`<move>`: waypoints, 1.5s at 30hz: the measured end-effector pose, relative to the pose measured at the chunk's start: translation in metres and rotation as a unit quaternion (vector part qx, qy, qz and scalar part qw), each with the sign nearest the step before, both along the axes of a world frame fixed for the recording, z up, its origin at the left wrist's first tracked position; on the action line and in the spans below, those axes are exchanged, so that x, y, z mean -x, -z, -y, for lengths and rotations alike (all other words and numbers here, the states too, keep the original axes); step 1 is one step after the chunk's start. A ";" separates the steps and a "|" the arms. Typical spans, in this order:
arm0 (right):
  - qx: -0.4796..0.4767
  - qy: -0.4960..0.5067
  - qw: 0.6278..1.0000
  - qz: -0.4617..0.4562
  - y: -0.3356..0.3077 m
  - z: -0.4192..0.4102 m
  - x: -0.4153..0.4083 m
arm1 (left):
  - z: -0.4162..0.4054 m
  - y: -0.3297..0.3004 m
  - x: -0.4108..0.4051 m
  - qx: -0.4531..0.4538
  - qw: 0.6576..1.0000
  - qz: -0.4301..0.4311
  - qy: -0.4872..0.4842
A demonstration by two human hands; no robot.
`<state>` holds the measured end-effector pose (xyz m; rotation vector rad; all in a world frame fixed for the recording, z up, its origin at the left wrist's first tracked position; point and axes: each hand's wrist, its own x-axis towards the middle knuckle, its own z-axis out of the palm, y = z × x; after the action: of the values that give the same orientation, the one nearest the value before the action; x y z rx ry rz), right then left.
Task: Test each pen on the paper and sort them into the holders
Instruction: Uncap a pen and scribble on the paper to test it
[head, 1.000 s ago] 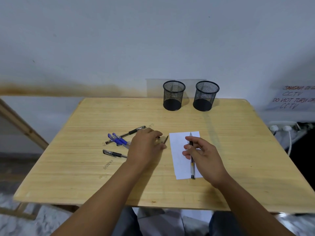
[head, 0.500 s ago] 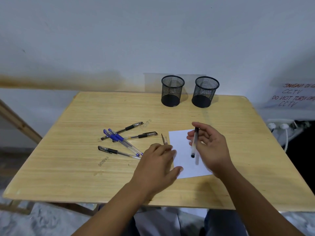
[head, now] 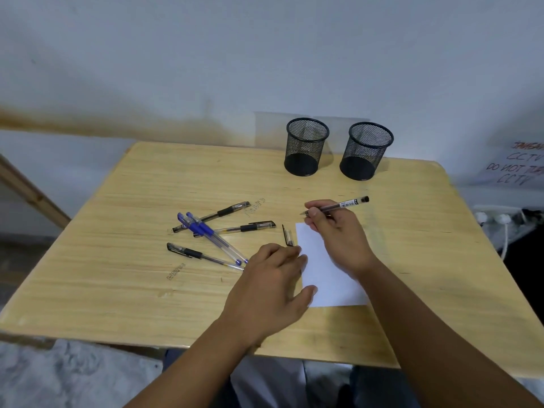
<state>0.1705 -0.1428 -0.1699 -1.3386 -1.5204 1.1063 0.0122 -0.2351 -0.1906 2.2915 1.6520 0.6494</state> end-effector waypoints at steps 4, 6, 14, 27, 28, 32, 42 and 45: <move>0.002 0.038 0.999 -0.006 0.008 -0.002 0.000 | -0.001 0.000 -0.001 0.005 1.000 -0.003 -0.004; 0.012 0.056 0.998 -0.007 0.008 -0.005 -0.002 | -0.001 -0.001 -0.001 0.007 1.000 -0.006 -0.006; -0.022 0.080 0.996 -0.012 0.012 -0.003 0.000 | -0.002 -0.003 -0.001 0.006 0.999 -0.037 -0.005; -0.048 0.097 0.992 0.070 0.019 -0.006 0.003 | -0.003 -0.002 -0.001 0.010 0.998 -0.063 0.002; -0.049 0.099 0.991 0.073 0.019 -0.006 0.003 | -0.003 -0.003 -0.001 0.011 0.998 -0.065 0.003; -0.051 0.107 0.990 0.082 0.019 -0.006 0.005 | -0.004 -0.002 -0.001 0.017 0.997 -0.075 0.008; -0.071 0.099 0.987 0.101 0.017 -0.005 0.007 | -0.003 -0.001 -0.002 0.018 0.997 -0.076 0.004; -0.074 0.096 0.987 0.103 0.017 -0.005 0.007 | -0.003 -0.001 -0.002 0.018 0.997 -0.081 0.004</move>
<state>0.1633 -0.1377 -0.1870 -1.4954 -1.5501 0.7392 0.0141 -0.2319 -0.1892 2.3787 1.7074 0.4391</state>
